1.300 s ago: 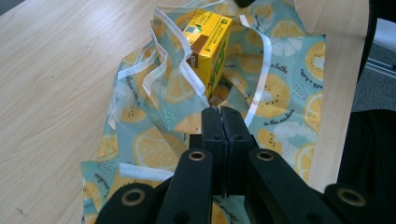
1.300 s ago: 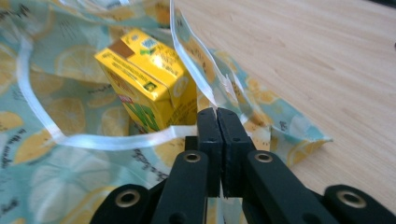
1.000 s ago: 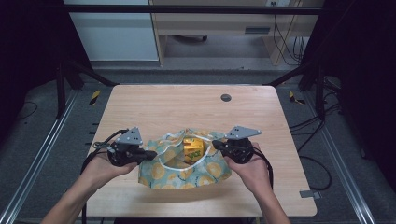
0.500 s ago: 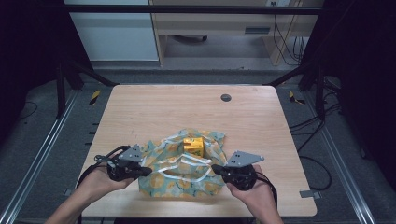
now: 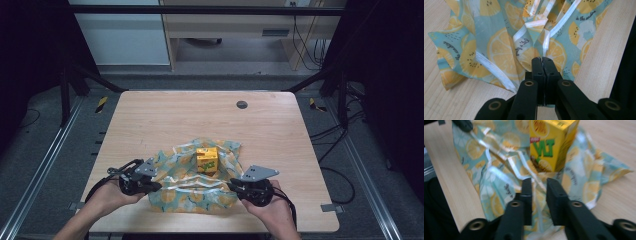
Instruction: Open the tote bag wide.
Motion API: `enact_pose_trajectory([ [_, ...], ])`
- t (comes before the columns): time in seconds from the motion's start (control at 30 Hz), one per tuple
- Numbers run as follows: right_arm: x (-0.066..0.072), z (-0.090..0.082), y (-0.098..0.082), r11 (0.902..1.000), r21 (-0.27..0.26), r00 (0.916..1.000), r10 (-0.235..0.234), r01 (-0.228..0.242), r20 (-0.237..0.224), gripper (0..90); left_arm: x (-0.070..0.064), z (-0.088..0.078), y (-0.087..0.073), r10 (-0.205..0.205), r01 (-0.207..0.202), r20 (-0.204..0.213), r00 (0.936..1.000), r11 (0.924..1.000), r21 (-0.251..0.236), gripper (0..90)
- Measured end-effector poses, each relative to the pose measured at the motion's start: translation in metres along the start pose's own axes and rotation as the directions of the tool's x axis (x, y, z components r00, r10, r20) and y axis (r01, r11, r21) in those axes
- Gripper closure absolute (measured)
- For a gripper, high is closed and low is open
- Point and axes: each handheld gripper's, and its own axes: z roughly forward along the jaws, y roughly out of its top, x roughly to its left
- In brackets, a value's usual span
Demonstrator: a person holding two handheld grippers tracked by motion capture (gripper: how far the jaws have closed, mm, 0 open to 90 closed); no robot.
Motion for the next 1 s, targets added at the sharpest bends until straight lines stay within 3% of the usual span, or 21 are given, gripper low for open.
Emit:
enact_pose_trajectory([
  [0.13,-0.008,-0.011,0.012,0.9996,-0.028,0.9998,-0.001,0.001,0.021,64.6,0.0,0.001,0.002,0.013,-0.013,0.001,0.9999,0.9999,0.007,89.3],
  [0.3,-0.027,-0.016,0.027,0.9992,-0.04,0.9977,-0.005,0.007,0.068,60.1,-0.001,0.004,0.004,0.011,-0.011,0.001,0.9999,0.9999,0.006,89.0],
  [0.5,-0.039,0.011,0.038,0.9998,0.019,0.9968,-0.009,0.008,0.079,49.9,-0.001,0.004,0.005,0.014,-0.014,-0.004,0.9999,0.9999,0.002,87.8],
  [0.67,-0.041,0.044,0.04,0.9928,0.119,0.9977,-0.001,-0.007,0.068,43.4,-0.003,0.004,0.004,0.025,-0.025,-0.005,0.9997,0.9997,0.005,87.6],
  [0.77,-0.043,0.054,0.039,0.9899,0.142,0.9968,0.0,-0.011,0.08,45.8,-0.005,0.003,0.003,0.024,-0.024,-0.01,0.9997,0.9997,0.003,86.5],
  [1.0,-0.046,0.057,0.039,0.988,0.154,0.9966,-0.003,-0.01,0.082,69.9,-0.01,-0.004,0.001,0.038,-0.039,-0.048,0.9981,0.999,-0.02,71.1],
])
